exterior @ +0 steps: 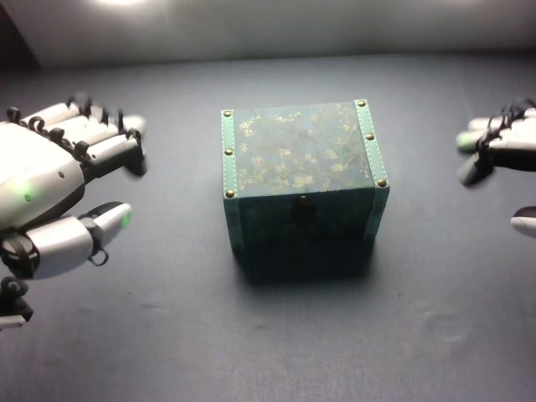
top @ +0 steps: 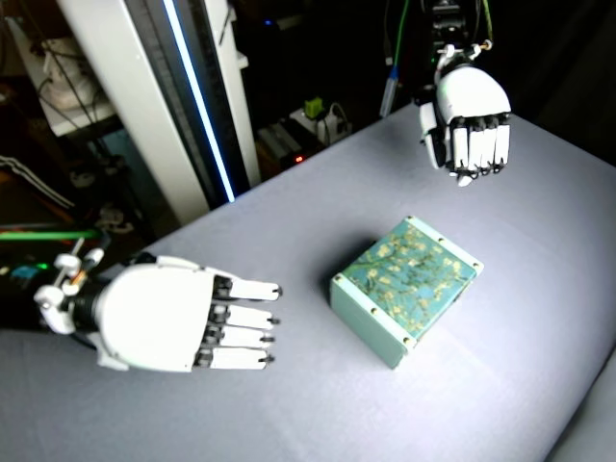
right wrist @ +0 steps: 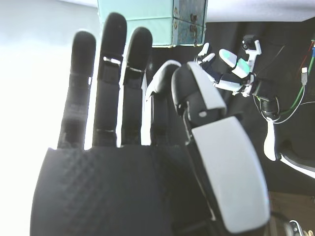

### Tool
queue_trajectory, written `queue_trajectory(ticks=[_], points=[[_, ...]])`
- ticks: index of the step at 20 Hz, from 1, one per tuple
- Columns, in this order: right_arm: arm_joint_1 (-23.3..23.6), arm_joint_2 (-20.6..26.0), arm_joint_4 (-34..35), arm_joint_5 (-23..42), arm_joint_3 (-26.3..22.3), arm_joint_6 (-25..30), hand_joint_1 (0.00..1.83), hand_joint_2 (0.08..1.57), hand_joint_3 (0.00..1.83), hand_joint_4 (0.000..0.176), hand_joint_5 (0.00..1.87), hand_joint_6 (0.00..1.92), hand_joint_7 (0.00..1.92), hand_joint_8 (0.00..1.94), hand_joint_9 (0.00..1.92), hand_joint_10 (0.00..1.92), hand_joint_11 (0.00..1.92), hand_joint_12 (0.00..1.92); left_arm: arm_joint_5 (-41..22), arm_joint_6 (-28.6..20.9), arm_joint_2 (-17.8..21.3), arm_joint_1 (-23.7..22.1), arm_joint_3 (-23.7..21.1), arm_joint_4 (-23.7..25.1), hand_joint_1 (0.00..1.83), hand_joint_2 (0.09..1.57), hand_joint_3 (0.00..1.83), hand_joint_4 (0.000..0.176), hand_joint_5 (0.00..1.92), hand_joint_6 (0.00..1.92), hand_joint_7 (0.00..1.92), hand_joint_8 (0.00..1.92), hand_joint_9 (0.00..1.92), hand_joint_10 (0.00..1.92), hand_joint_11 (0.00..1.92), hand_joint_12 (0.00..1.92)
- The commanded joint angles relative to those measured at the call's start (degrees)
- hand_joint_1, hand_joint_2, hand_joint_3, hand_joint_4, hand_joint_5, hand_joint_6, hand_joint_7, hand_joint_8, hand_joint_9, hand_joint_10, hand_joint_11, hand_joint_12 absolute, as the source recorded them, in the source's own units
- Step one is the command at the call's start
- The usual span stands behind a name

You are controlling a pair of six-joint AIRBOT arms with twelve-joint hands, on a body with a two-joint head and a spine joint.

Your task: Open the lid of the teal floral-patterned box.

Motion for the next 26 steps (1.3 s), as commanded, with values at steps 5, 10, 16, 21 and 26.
queue_trajectory(ticks=[5, 10, 16, 21, 26], points=[[0.9, -0.3, 1.3, 4.7, 0.4, 0.3, 0.50, 1.42, 0.01, 0.000, 0.16, 0.00, 0.11, 0.00, 0.07, 0.00, 0.00, 0.27, -4.4, 0.1, -0.2, -0.8, 0.3, 0.6, 0.00, 1.57, 0.06, 0.000, 0.19, 0.01, 0.14, 0.01, 0.11, 0.01, 0.01, 0.09], [4.2, -1.8, -6.0, -1.8, 2.6, 3.2, 0.00, 1.45, 0.00, 0.000, 0.09, 0.01, 0.07, 0.01, 0.01, 0.00, 0.02, 0.03, 0.2, 0.1, -0.2, -1.7, 0.6, 3.0, 0.00, 1.57, 0.08, 0.000, 0.17, 0.00, 0.15, 0.00, 0.15, 0.00, 0.03, 0.12], [8.7, -2.6, -13.3, -7.1, 3.5, 4.5, 0.00, 1.30, 0.00, 0.000, 0.06, 0.00, 0.03, 0.00, 0.00, 0.00, 0.01, 0.03, 7.6, 0.0, -0.8, -4.9, 1.3, 8.1, 0.00, 1.57, 0.12, 0.000, 0.17, 0.00, 0.20, 0.00, 0.23, 0.00, 0.06, 0.20], [11.1, -4.2, -18.3, -9.6, 4.7, 6.5, 0.00, 1.29, 0.00, 0.000, 0.06, 0.01, 0.03, 0.00, 0.01, 0.00, 0.03, 0.04, 11.9, -0.1, -2.1, -7.4, 1.8, 12.0, 0.00, 1.57, 0.09, 0.000, 0.09, 0.01, 0.12, 0.00, 0.13, 0.00, 0.01, 0.18], [11.4, -5.4, -19.1, -10.1, 5.2, 6.9, 0.00, 1.27, 0.00, 0.000, 0.00, 0.00, 0.00, 0.00, 0.00, 0.00, 0.04, 0.04, 12.5, -0.3, -3.9, -9.0, 2.6, 13.4, 0.00, 1.57, 0.05, 0.000, 0.13, 0.01, 0.15, 0.00, 0.13, 0.00, 0.10, 0.22]])
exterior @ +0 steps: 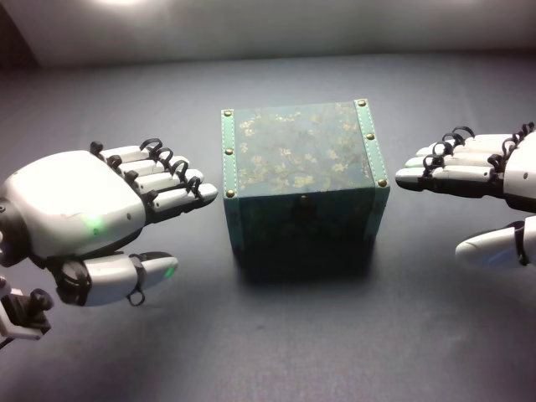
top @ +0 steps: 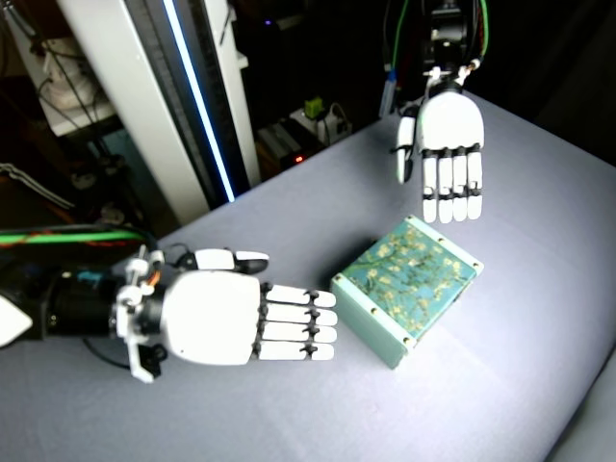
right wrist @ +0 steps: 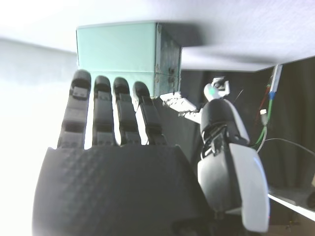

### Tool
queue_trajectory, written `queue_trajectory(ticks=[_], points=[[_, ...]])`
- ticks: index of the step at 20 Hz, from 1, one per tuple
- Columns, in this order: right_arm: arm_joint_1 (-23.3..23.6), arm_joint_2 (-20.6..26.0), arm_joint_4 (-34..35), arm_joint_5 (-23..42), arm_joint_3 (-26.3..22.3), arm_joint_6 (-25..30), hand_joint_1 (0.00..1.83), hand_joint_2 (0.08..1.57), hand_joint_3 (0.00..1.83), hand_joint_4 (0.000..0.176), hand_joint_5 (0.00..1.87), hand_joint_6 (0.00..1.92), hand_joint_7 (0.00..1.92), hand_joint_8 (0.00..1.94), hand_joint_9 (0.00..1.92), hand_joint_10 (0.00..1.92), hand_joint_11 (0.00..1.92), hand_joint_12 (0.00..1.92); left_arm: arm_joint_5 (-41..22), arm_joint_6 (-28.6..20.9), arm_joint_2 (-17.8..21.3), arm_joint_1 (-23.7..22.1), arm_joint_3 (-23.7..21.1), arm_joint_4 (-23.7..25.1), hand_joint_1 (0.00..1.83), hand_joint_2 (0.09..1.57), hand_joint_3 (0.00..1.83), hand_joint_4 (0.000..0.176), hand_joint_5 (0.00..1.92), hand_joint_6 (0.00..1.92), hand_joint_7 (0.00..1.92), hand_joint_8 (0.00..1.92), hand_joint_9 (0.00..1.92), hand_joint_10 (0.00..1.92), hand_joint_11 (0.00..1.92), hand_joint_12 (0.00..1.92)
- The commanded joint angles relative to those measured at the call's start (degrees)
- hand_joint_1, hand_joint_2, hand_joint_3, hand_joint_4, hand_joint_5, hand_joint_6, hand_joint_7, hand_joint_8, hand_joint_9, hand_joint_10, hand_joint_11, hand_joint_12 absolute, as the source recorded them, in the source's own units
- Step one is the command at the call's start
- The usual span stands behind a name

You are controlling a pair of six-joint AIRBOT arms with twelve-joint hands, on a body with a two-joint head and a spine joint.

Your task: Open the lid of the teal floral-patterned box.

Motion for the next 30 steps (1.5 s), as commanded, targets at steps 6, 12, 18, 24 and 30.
queue_trajectory(ticks=[6, 12, 18, 24, 30], points=[[1.4, -1.2, 2.4, 5.2, 0.5, 0.4, 0.00, 1.17, 0.00, 0.000, 0.00, 0.00, 0.00, 0.00, 0.02, 0.00, 0.05, 0.04, -5.4, -0.2, -1.1, -2.7, 0.7, 1.0, 0.00, 1.57, 0.05, 0.000, 0.05, 0.00, 0.08, 0.00, 0.12, 0.00, 0.04, 0.14], [1.8, -2.0, 2.4, 5.8, 0.6, 0.8, 0.00, 1.16, 0.00, 0.034, 0.00, 0.00, 0.00, 0.00, 0.07, 0.01, 0.11, 0.06, -4.4, -0.2, -1.2, -3.9, 0.9, 2.4, 0.00, 1.57, 0.14, 0.000, 0.11, 0.00, 0.13, 0.00, 0.18, 0.00, 0.07, 0.17], [1.8, -2.3, 2.9, 7.8, 0.8, 2.6, 0.00, 1.21, 0.01, 0.000, 0.00, 0.00, 0.00, 0.00, 0.02, 0.00, 0.07, 0.04, -5.0, -0.5, -1.2, -4.6, 0.8, 2.7, 0.02, 1.57, 0.20, 0.000, 0.14, 0.00, 0.15, 0.00, 0.19, 0.00, 0.00, 0.40], [1.8, -2.3, 6.0, 11.4, 0.9, 3.3, 0.00, 1.19, 0.00, 0.000, 0.07, 0.02, 0.05, 0.02, 0.03, 0.01, 0.05, 0.03, -8.1, -1.4, -0.9, -4.3, 0.7, 1.5, 0.02, 1.57, 0.19, 0.000, 0.12, 0.00, 0.17, 0.00, 0.24, 0.01, 0.00, 0.46], [1.8, -2.3, 12.5, 17.1, 1.4, 3.3, 0.00, 1.22, 0.01, 0.000, 0.10, 0.00, 0.08, 0.00, 0.07, 0.01, 0.09, 0.04, -15.2, -1.5, -0.1, -2.5, 0.1, -3.1, 0.00, 1.57, 0.14, 0.000, 0.05, 0.01, 0.07, 0.00, 0.14, 0.00, 0.00, 0.46]])
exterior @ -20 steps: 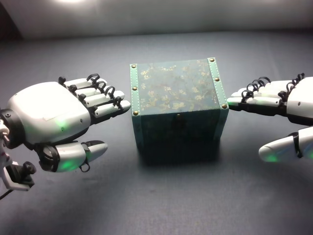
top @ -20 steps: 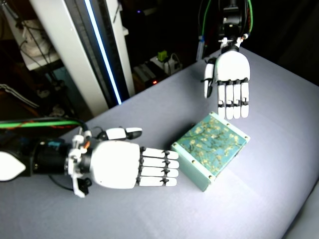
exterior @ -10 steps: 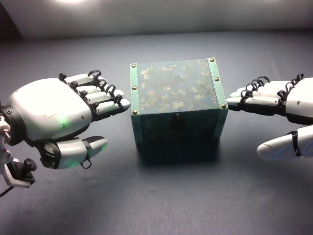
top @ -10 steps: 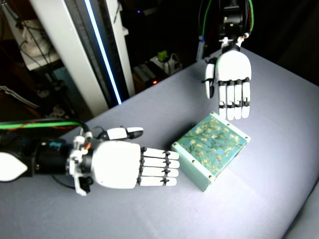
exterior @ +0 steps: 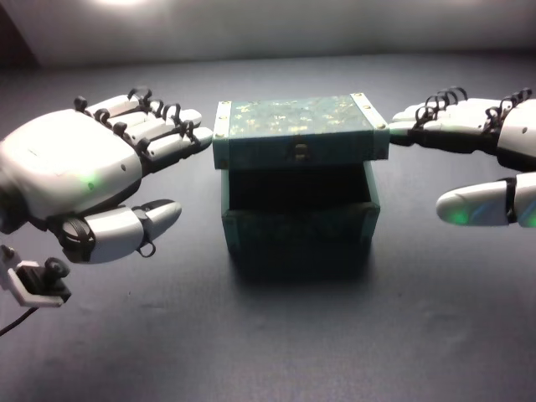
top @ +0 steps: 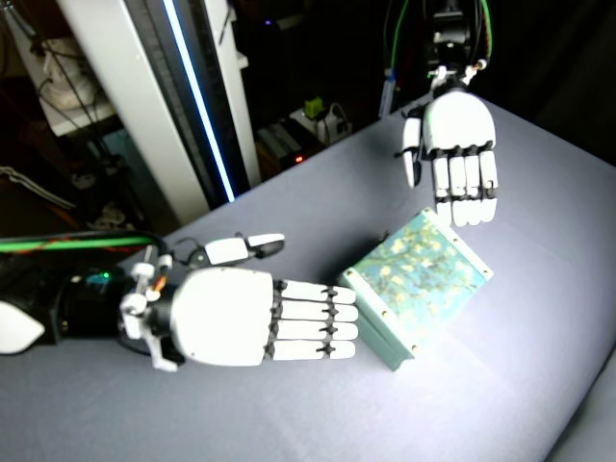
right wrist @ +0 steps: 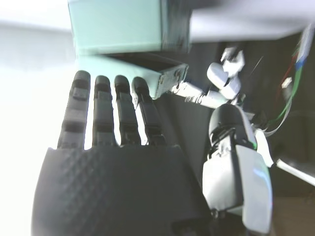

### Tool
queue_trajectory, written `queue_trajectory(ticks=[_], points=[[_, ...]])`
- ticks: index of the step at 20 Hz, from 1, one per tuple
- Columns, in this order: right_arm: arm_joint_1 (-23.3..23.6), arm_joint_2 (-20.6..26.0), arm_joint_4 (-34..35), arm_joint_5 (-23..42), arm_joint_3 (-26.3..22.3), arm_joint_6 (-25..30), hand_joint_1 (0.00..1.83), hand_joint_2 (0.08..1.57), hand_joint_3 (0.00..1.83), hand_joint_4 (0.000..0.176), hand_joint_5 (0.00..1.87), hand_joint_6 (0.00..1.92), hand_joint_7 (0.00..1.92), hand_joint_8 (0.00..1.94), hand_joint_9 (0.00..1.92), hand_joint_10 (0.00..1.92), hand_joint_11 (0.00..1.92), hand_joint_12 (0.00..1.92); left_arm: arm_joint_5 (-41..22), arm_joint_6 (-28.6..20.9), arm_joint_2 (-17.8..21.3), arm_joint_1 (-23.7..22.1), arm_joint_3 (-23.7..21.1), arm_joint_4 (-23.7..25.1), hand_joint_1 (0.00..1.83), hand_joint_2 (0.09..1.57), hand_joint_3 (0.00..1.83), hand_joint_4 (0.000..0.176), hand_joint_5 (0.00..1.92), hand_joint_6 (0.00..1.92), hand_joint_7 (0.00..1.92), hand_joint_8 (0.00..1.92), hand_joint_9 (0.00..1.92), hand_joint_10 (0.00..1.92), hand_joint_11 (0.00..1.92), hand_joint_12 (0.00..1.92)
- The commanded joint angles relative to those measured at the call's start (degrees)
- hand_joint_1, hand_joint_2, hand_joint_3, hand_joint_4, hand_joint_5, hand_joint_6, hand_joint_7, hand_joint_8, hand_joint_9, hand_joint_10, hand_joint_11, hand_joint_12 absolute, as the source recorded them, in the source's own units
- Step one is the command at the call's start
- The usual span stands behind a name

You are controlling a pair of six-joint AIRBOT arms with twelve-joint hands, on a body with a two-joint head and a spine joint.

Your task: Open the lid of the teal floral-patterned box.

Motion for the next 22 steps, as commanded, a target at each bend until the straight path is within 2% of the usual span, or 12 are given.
queue_trajectory(ticks=[1, 4, 6, 7, 8, 9, 10, 11, 14, 17, 19, 22], points=[[1.1, -0.3, 2.8, 9.6, 0.0, 0.6, 0.00, 1.21, 0.01, 0.000, 0.10, 0.00, 0.08, 0.00, 0.08, 0.01, 0.10, 0.05, -9.9, -0.4, 0.0, -0.3, -0.4, 0.5, 0.00, 1.57, 0.14, 0.000, 0.07, 0.01, 0.08, 0.00, 0.13, 0.00, 0.00, 0.44], [1.1, -0.3, 4.4, 10.8, 0.0, 0.6, 0.00, 1.21, 0.01, 0.000, 0.14, 0.01, 0.11, 0.01, 0.10, 0.01, 0.12, 0.05, -12.8, -0.4, 0.0, 0.2, -0.4, -1.4, 0.00, 1.57, 0.17, 0.000, 0.08, 0.00, 0.09, 0.00, 0.15, 0.00, 0.03, 0.38], [1.1, -0.4, 5.7, 11.9, 0.0, 0.4, 0.00, 1.18, 0.00, 0.000, 0.11, 0.00, 0.08, 0.00, 0.05, 0.00, 0.06, 0.03, -14.4, -0.4, -0.2, 0.3, -0.5, -2.2, 0.00, 1.57, 0.17, 0.000, 0.09, 0.00, 0.10, 0.00, 0.19, 0.00, 0.10, 0.45], [1.1, -0.6, 6.4, 12.4, 0.1, 0.3, 0.00, 1.17, 0.00, 0.012, 0.11, 0.00, 0.07, 0.00, 0.04, 0.00, 0.04, 0.02, -15.0, -0.4, -0.3, 0.3, -0.5, -2.5, 0.00, 1.57, 0.16, 0.000, 0.11, 0.01, 0.11, 0.00, 0.19, 0.00, 0.08, 0.46], [1.1, -0.8, 7.4, 12.9, 0.3, -0.2, 0.00, 1.17, 0.00, 0.020, 0.11, 0.00, 0.07, 0.00, 0.03, 0.00, 0.02, 0.01, -15.5, -0.4, -0.4, 0.2, -0.5, -2.8, 0.00, 1.57, 0.14, 0.000, 0.13, 0.00, 0.13, 0.00, 0.18, 0.00, 0.04, 0.35], [1.1, -0.9, 8.2, 13.3, 0.4, -0.7, 0.00, 1.17, 0.00, 0.016, 0.11, 0.00, 0.07, 0.00, 0.03, 0.00, 0.03, 0.01, -15.8, -0.4, -0.5, 0.2, -0.4, -3.0, 0.00, 1.57, 0.15, 0.000, 0.14, 0.00, 0.13, 0.00, 0.16, 0.00, 0.02, 0.26], [1.1, -1.0, 8.8, 13.6, 0.5, -0.9, 0.00, 1.18, 0.00, 0.021, 0.11, 0.00, 0.06, 0.00, 0.03, 0.00, 0.03, 0.01, -16.0, -0.3, -0.7, 0.2, -0.4, -3.3, 0.00, 1.57, 0.14, 0.000, 0.15, 0.00, 0.13, 0.00, 0.13, 0.00, 0.02, 0.17], [1.1, -1.2, 9.6, 13.9, 0.6, -1.1, 0.00, 1.18, 0.00, 0.010, 0.11, 0.00, 0.07, 0.00, 0.03, 0.00, 0.03, 0.01, -16.4, -0.3, -1.1, 0.3, -0.2, -3.8, 0.00, 1.57, 0.13, 0.000, 0.15, 0.00, 0.14, 0.00, 0.12, 0.00, 0.03, 0.10], [1.1, -2.4, 12.0, 15.0, 1.2, -1.8, 0.00, 1.20, 0.01, 0.000, 0.10, 0.00, 0.07, 0.00, 0.03, 0.00, 0.02, 0.01, -18.6, -0.3, -3.6, 0.2, 1.1, -6.4, 0.00, 1.57, 0.19, 0.000, 0.13, 0.00, 0.11, 0.00, 0.06, 0.00, 0.00, 0.06], [1.1, -3.9, 13.4, 15.1, 2.7, -1.8, 0.00, 1.19, 0.00, 0.001, 0.10, 0.00, 0.07, 0.00, 0.01, 0.00, 0.00, 0.00, -20.4, -0.3, -5.2, 0.2, 2.5, -9.2, 0.00, 1.57, 0.10, 0.000, 0.13, 0.00, 0.09, 0.00, 0.05, 0.00, 0.02, 0.06], [1.1, -4.8, 14.7, 15.0, 3.9, -1.9, 0.00, 1.19, 0.00, 0.000, 0.11, 0.00, 0.06, 0.00, 0.01, 0.00, 0.00, 0.00, -20.3, -0.3, -6.0, -0.1, 3.5, -10.5, 0.00, 1.57, 0.17, 0.000, 0.14, 0.01, 0.10, 0.00, 0.05, 0.00, 0.04, 0.06], [1.1, -5.3, 15.3, 14.4, 5.0, -1.9, 0.00, 1.19, 0.00, 0.000, 0.11, 0.00, 0.07, 0.00, 0.02, 0.01, 0.01, 0.00, -19.1, -0.3, -7.3, -1.0, 5.4, -12.0, 0.00, 1.57, 0.13, 0.000, 0.14, 0.00, 0.11, 0.01, 0.06, 0.01, 0.03, 0.07]])
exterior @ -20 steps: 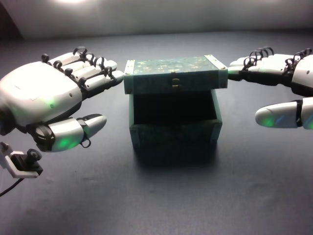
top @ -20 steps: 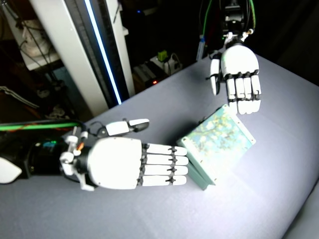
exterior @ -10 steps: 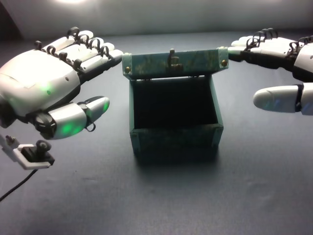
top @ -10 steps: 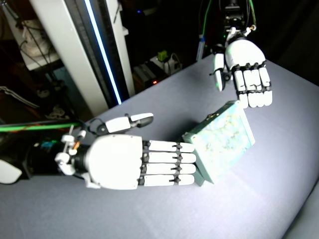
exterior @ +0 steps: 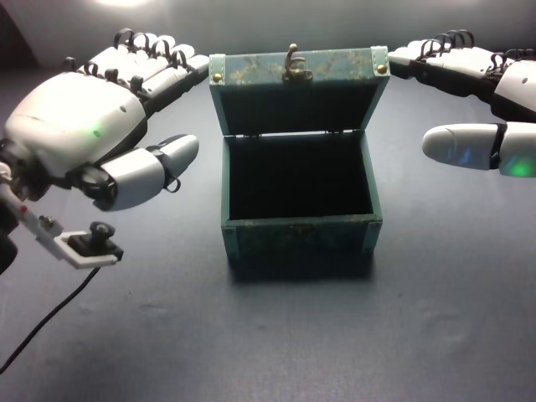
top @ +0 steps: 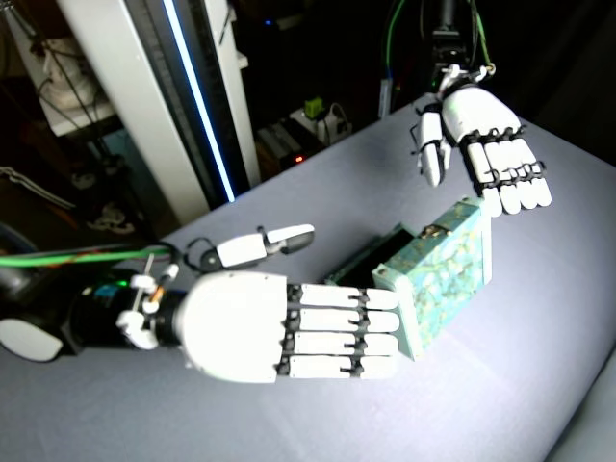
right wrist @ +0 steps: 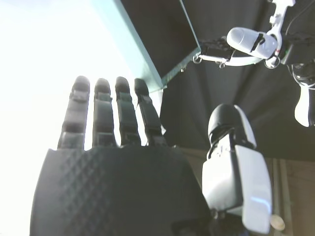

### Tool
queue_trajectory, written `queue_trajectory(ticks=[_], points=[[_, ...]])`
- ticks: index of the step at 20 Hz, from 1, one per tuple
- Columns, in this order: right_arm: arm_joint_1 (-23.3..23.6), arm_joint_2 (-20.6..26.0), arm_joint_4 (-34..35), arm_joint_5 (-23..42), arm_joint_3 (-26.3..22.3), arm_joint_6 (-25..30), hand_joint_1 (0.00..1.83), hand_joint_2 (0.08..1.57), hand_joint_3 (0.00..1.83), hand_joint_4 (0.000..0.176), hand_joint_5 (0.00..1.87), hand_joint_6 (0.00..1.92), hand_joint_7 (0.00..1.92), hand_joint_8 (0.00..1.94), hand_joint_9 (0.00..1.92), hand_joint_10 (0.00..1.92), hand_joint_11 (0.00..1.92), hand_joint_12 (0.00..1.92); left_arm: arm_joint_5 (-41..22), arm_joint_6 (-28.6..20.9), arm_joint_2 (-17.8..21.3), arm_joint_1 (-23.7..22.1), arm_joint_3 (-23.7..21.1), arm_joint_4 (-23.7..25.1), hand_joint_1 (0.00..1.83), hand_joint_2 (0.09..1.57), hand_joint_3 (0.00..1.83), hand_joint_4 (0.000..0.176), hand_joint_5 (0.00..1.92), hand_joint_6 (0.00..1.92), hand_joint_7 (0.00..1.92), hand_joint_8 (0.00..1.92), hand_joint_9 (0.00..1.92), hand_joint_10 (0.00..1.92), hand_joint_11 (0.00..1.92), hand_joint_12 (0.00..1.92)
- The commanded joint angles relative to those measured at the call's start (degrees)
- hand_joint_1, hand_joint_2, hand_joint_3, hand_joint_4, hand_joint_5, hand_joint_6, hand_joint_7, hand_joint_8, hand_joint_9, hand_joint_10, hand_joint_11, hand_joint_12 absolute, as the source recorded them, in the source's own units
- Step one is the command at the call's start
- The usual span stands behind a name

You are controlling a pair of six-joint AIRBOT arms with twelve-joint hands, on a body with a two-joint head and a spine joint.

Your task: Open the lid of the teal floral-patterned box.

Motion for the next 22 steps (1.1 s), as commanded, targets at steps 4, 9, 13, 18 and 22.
queue_trajectory(ticks=[4, 9, 13, 18, 22], points=[[2.0, -1.5, 2.5, 5.9, 2.0, 0.5, 0.00, 1.22, 0.01, 0.000, 0.10, 0.00, 0.06, 0.00, 0.02, 0.00, 0.02, 0.01, -5.3, -0.2, -1.9, -2.5, 2.1, 0.0, 0.00, 1.57, 0.11, 0.000, 0.17, 0.00, 0.14, 0.01, 0.10, 0.01, 0.06, 0.09], [4.0, -3.3, 2.4, 3.5, 4.4, 0.5, 0.00, 1.23, 0.01, 0.000, 0.12, 0.00, 0.08, 0.01, 0.04, 0.01, 0.02, 0.01, -3.8, 0.2, -2.9, -4.1, 3.8, -0.6, 0.00, 1.57, 0.02, 0.000, 0.14, 0.00, 0.11, 0.00, 0.08, 0.00, 0.04, 0.10], [5.3, -3.9, 2.4, 1.6, 5.9, 0.5, 0.00, 1.23, 0.01, 0.000, 0.10, 0.01, 0.06, 0.00, 0.02, 0.00, 0.02, 0.01, -2.7, 0.4, -3.5, -5.1, 4.9, -1.2, 0.00, 1.57, 0.04, 0.000, 0.16, 0.00, 0.14, 0.01, 0.11, 0.01, 0.04, 0.12], [5.9, -3.9, 1.7, -1.4, 7.1, 0.5, 0.00, 1.24, 0.01, 0.000, 0.12, 0.01, 0.08, 0.01, 0.03, 0.01, 0.03, 0.01, -1.6, 1.1, -3.5, -5.7, 6.0, -2.4, 0.00, 1.57, 0.07, 0.000, 0.19, 0.00, 0.16, 0.00, 0.14, 0.00, 0.01, 0.31], [6.0, -3.9, 1.7, -3.6, 8.1, 0.5, 0.00, 1.24, 0.01, 0.000, 0.12, 0.01, 0.09, 0.01, 0.05, 0.01, 0.05, 0.02, -1.9, 1.9, -3.4, -5.7, 6.6, -4.9, 0.00, 1.56, 0.03, 0.000, 0.18, 0.00, 0.15, 0.00, 0.12, 0.00, 0.00, 0.27]])
